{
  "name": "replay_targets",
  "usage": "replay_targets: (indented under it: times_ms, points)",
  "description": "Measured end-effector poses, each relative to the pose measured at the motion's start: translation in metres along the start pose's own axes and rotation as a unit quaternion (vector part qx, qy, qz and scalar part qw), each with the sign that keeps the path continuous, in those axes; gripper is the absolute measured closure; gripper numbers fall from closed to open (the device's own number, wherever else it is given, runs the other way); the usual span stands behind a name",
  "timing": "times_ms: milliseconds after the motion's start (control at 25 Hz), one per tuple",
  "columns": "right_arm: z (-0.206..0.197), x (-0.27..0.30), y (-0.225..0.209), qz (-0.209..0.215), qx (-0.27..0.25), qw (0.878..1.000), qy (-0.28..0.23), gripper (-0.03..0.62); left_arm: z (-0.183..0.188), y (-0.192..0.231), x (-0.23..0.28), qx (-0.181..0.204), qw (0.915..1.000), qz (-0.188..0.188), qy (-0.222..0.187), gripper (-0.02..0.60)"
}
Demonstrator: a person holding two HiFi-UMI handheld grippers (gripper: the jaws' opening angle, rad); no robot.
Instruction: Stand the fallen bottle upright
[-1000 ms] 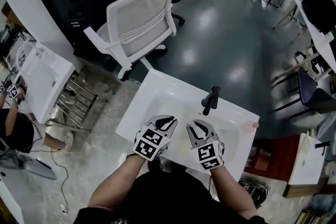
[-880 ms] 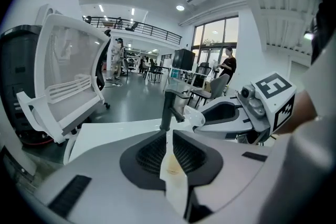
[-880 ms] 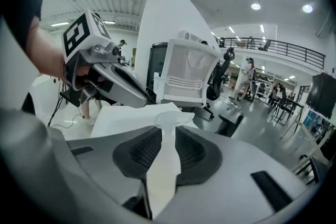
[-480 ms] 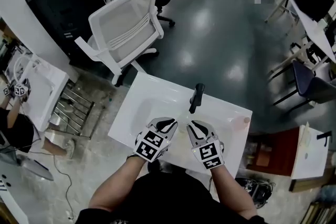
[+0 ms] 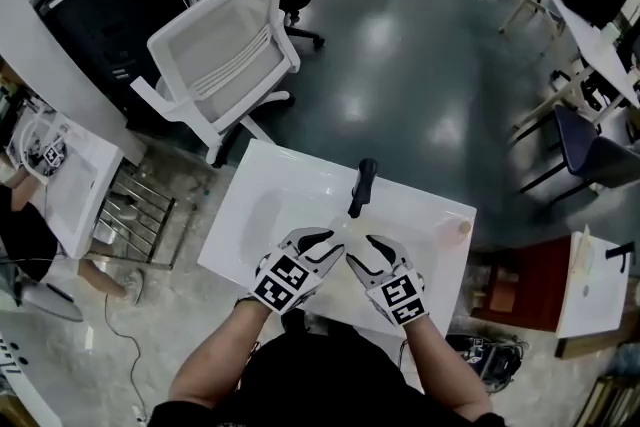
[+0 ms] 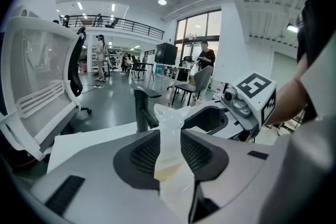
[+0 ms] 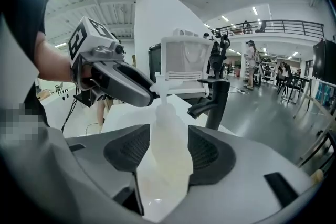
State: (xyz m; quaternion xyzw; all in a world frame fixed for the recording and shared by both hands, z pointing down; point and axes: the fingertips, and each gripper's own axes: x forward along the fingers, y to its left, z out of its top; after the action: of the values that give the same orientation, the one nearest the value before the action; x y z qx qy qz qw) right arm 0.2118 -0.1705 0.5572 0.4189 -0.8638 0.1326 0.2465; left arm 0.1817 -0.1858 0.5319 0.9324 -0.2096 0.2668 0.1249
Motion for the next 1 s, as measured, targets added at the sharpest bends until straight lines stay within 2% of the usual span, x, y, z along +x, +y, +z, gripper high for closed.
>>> replay_targets:
  times_ms: [200, 320, 480, 640, 880, 1000]
  points:
    - [-0.03, 0.015, -0.005, 0.007, 0.022, 0.999, 0.022, 0.219, 0.002, -0.006, 0.016, 0.009, 0.9999, 0.004, -0.01, 0.422]
    - [-0.042, 0.032, -0.01, 0.011, 0.03, 0.999, 0.028, 0.178, 0.009, -0.001, 0.026, 0.005, 0.9995, 0.017, -0.025, 0.413]
    - [-0.052, 0.058, -0.014, 0.012, 0.015, 0.999, 0.028, 0.186, 0.019, 0.003, 0.037, 0.015, 0.9982, 0.032, -0.049, 0.426]
    - [-0.053, 0.08, -0.017, 0.011, -0.02, 1.0, -0.004, 0.218, 0.026, 0.003, 0.042, 0.026, 0.9963, 0.048, -0.067, 0.462]
    - [-0.054, 0.085, -0.014, 0.018, -0.025, 1.0, -0.002, 0.24, 0.026, 0.002, 0.044, 0.011, 0.9974, 0.037, -0.061, 0.466]
    - [-0.049, 0.082, -0.004, 0.025, -0.006, 1.0, -0.007, 0.244, 0.03, 0.001, 0.037, -0.011, 0.9963, 0.036, -0.078, 0.466]
